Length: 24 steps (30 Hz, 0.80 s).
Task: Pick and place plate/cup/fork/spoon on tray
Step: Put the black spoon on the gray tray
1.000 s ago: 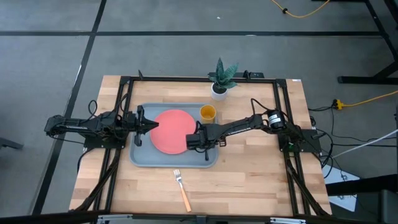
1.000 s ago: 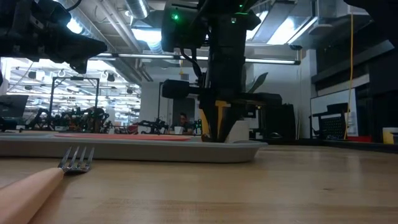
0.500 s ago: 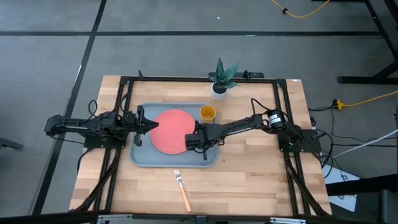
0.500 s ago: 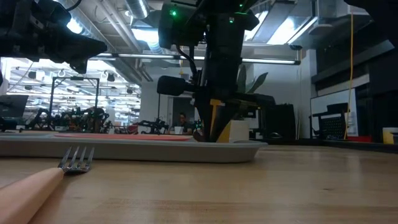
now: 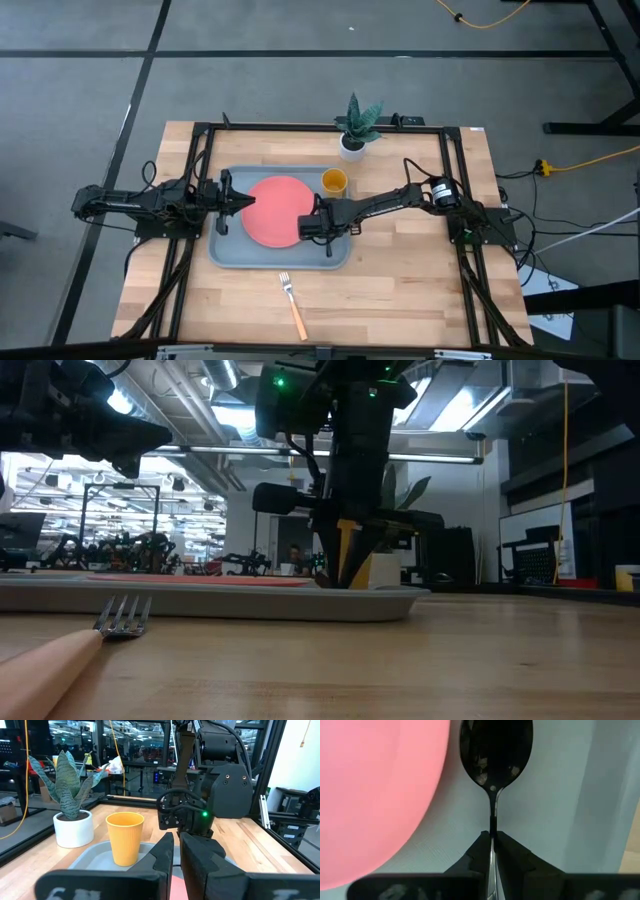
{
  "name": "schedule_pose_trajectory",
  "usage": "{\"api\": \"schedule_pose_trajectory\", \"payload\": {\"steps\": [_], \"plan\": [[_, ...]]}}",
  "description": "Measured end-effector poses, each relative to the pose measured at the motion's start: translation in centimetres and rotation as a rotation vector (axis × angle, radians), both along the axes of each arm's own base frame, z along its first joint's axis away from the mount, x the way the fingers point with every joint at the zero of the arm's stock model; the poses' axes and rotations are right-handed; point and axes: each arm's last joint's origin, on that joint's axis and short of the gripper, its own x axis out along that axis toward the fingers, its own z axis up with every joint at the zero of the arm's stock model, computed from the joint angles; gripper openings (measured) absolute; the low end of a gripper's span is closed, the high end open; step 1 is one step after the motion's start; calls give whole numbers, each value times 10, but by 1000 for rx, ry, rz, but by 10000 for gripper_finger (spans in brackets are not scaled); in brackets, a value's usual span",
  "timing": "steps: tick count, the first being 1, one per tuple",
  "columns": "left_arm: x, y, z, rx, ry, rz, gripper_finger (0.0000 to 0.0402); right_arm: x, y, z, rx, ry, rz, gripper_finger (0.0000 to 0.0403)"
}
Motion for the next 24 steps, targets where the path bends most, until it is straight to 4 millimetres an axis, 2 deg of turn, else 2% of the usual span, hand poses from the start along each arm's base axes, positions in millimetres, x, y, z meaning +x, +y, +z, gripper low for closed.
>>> {"api": "schedule_pose_trajectory", "payload": {"steps": [5, 24], "plan": [[0, 0, 0, 0, 0, 0, 27, -1, -1, 0, -6, 4, -56, 33], [0, 0, 0, 0, 0, 0, 27, -5, -1, 0, 3, 45, -69, 33]]}}
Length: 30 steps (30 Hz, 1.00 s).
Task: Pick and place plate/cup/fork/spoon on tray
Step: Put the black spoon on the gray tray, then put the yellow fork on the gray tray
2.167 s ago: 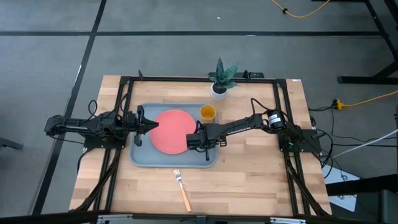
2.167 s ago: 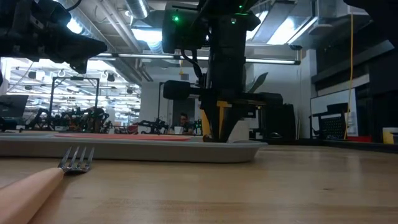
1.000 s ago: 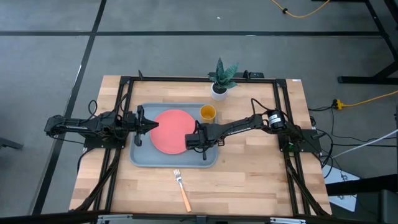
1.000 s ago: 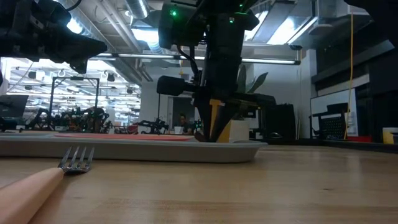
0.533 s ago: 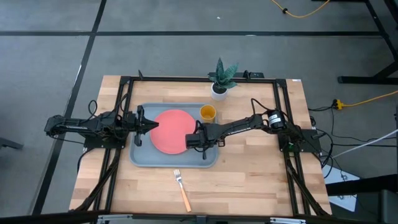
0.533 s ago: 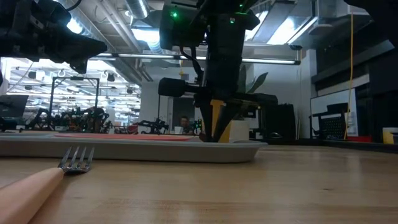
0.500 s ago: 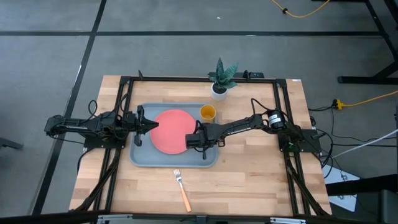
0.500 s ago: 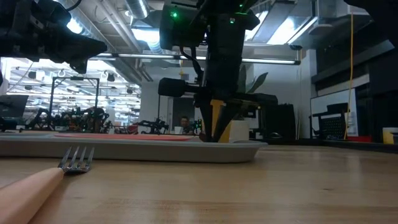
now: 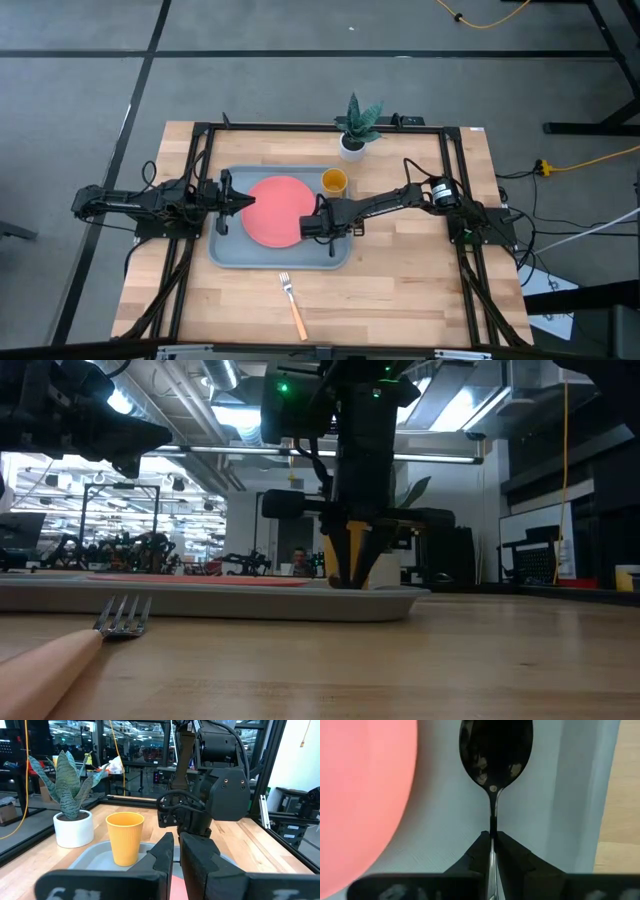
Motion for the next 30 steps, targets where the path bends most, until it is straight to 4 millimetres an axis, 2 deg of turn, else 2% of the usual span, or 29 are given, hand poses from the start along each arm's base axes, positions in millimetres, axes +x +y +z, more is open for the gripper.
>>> {"api": "schedule_pose_trajectory", "payload": {"steps": [11, 17, 21, 25, 30], "plan": [[0, 0, 0, 0, 0, 0, 27, -2, 0, 0, 0, 15, -36, 79], [0, 0, 0, 0, 1, 0, 27, -2, 0, 0, -10, 14, -37, 87], [0, 0, 0, 0, 0, 0, 27, 3, 2, 16, -23, -15, -30, 87], [0, 0, 0, 0, 0, -1, 28, 10, 15, 35, -96, -68, 57, 87], [0, 0, 0, 0, 1, 0, 27, 18, 46, 49, -133, -193, 205, 87]]}}
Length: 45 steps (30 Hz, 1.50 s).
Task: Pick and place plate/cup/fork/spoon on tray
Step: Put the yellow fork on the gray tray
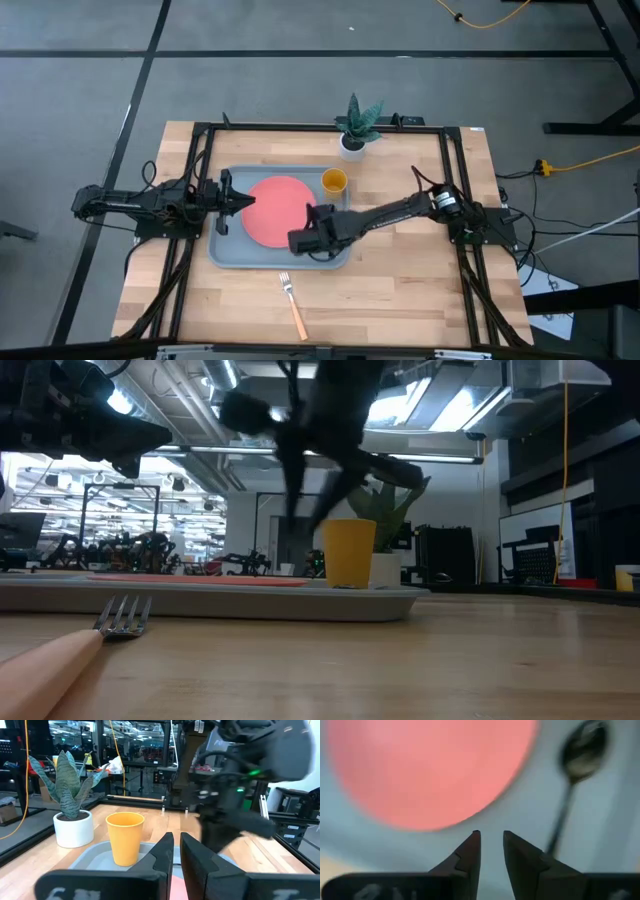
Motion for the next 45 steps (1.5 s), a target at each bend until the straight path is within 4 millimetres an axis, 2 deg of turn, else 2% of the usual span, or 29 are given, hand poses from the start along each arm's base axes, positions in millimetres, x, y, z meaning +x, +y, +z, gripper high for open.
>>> {"api": "schedule_pose_trajectory", "payload": {"steps": [4, 9, 17, 22, 27, 31, 35, 38, 42, 45], "plan": [[0, 0, 0, 0, 0, 0, 28, 2, 26, 3, -16, -62, 141, 87], [0, 0, 0, 0, -1, 0, 27, -5, 50, 3, -47, -54, 270, 87], [0, 0, 0, 0, 0, 0, 28, -9, 61, 2, -59, -43, 310, 87], [0, 0, 0, 0, -1, 0, 28, -15, 68, 1, -185, 24, 484, 82], [0, 0, 0, 0, 0, 0, 27, -15, 90, 16, -364, -46, 789, 17], [0, 0, 0, 0, -1, 1, 27, -21, 103, 29, -569, -44, 919, 5], [0, 0, 0, 0, -1, 0, 28, -28, 103, 47, -607, -54, 971, 3], [0, 0, 0, 0, 1, 0, 28, -33, 101, 53, -617, -38, 1007, 2], [0, 0, 0, 0, -1, 3, 27, -38, 89, 44, -612, -9, 1046, 2], [0, 0, 0, 0, 1, 4, 27, -50, 79, 41, -623, -97, 1035, 1]]}}
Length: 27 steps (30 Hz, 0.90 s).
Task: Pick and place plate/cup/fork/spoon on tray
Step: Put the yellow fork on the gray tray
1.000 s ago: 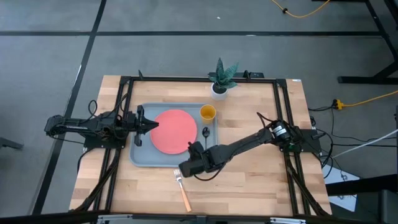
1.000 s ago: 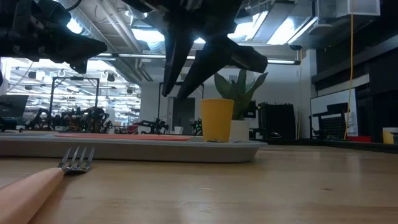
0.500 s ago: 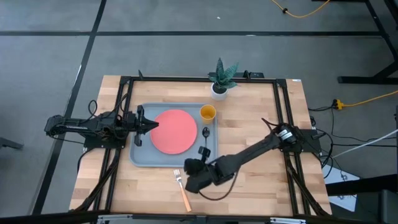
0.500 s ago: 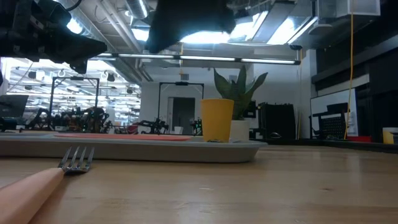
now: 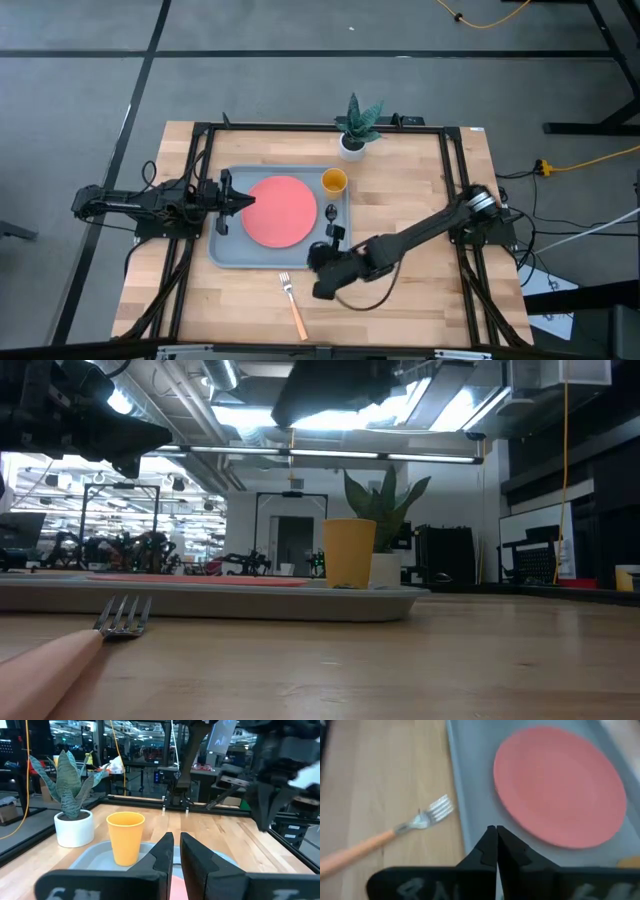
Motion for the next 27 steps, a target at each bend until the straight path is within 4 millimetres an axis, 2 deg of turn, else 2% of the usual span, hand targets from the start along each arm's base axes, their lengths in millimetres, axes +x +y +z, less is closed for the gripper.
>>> {"api": "schedule_pose_trajectory", "payload": {"steps": [6, 8, 13, 17, 21, 27], "plan": [[0, 0, 0, 0, 0, 0, 27, -44, -26, -17, 68, -244, 78, 1], [0, 0, 0, 0, 0, 0, 27, -62, -38, -17, 65, -295, 84, 1], [0, 0, 0, 0, 0, 0, 27, -118, -73, -15, 45, -319, 54, 0], [0, 0, 0, 0, 0, 0, 27, -160, -93, -16, 60, -367, 46, 0], [0, 0, 0, 0, 0, 0, 28, -197, -108, -29, 71, -399, 45, 0], [0, 0, 0, 0, 0, 0, 28, -240, -122, -54, 78, -466, 99, 1]]}}
